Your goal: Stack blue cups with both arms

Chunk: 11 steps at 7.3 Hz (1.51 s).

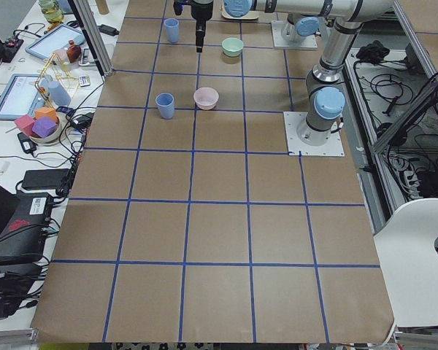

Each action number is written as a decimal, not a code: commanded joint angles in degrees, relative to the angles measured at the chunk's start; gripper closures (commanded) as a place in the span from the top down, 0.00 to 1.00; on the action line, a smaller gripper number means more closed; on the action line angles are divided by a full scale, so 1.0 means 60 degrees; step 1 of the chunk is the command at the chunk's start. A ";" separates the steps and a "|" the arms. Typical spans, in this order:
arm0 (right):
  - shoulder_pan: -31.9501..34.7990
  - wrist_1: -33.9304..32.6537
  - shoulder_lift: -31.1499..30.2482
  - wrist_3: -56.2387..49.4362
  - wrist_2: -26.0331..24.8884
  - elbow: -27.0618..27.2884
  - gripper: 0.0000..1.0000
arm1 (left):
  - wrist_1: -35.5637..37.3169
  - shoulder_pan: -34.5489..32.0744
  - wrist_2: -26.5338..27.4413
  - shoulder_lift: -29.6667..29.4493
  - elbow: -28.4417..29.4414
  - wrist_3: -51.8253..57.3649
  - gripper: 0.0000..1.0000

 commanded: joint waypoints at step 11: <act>-0.0014 -0.0084 -0.0001 0.0088 0.0000 0.0025 1.00 | -0.0369 0.0215 -0.0001 -0.1557 0.0717 -0.0044 1.00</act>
